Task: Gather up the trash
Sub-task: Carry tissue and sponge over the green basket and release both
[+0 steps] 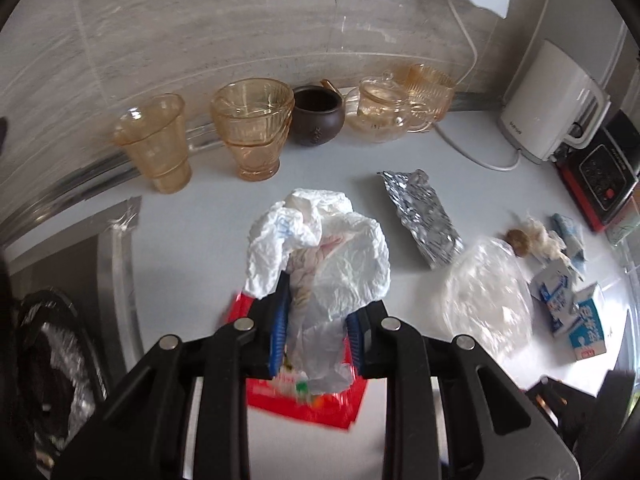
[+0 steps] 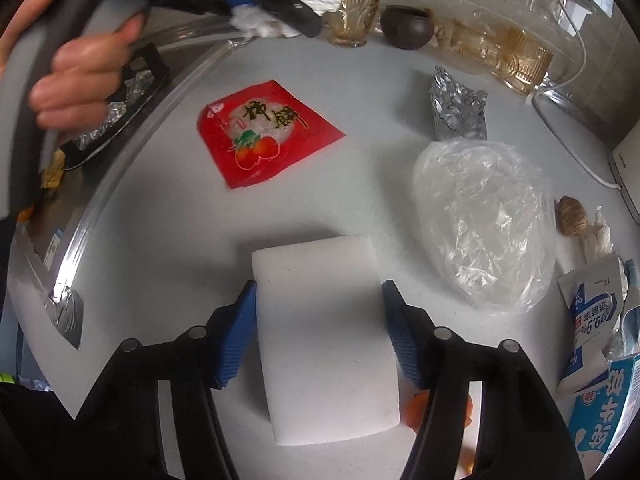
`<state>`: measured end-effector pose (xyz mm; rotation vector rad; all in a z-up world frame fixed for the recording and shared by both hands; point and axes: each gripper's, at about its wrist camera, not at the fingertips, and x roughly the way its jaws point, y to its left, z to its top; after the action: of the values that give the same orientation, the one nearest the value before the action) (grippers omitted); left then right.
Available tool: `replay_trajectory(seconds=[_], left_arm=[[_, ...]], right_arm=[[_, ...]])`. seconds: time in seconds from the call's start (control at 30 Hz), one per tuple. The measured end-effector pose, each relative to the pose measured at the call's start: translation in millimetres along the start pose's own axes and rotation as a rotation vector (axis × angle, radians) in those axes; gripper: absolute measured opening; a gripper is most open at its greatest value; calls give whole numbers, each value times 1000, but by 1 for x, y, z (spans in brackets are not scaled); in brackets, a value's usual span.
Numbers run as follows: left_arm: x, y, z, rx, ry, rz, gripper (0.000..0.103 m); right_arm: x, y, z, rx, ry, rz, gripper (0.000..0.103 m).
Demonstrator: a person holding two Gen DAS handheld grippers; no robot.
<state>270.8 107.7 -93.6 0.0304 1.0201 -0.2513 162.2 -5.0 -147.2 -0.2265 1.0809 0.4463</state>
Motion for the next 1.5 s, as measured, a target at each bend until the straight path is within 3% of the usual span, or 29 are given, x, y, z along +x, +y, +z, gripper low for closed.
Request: replay_trajectory(seconds=[0.23, 0.37, 0.5, 0.7, 0.93, 1.17, 1.5], left_arm=[[-52, -8, -37, -22, -29, 18, 25], [-87, -23, -70, -20, -33, 22, 25], [-114, -52, -109, -34, -3, -29, 25], [-141, -115, -165, 24, 38, -86, 25], [-150, -194, -238, 101, 110, -182, 26], [-139, -248, -300, 170, 201, -201, 26], [-128, -273, -333, 207, 261, -180, 27]], right_arm=[[-48, 8, -3, 46, -110, 21, 61], [-86, 9, -24, 94, -145, 16, 61], [-128, 6, -65, 160, -165, 11, 61], [-181, -9, -140, 252, -183, -11, 62], [-220, -31, -223, 329, -184, -56, 62], [-237, -50, -282, 375, -167, -88, 63], [-247, -57, -312, 382, -168, -83, 63]])
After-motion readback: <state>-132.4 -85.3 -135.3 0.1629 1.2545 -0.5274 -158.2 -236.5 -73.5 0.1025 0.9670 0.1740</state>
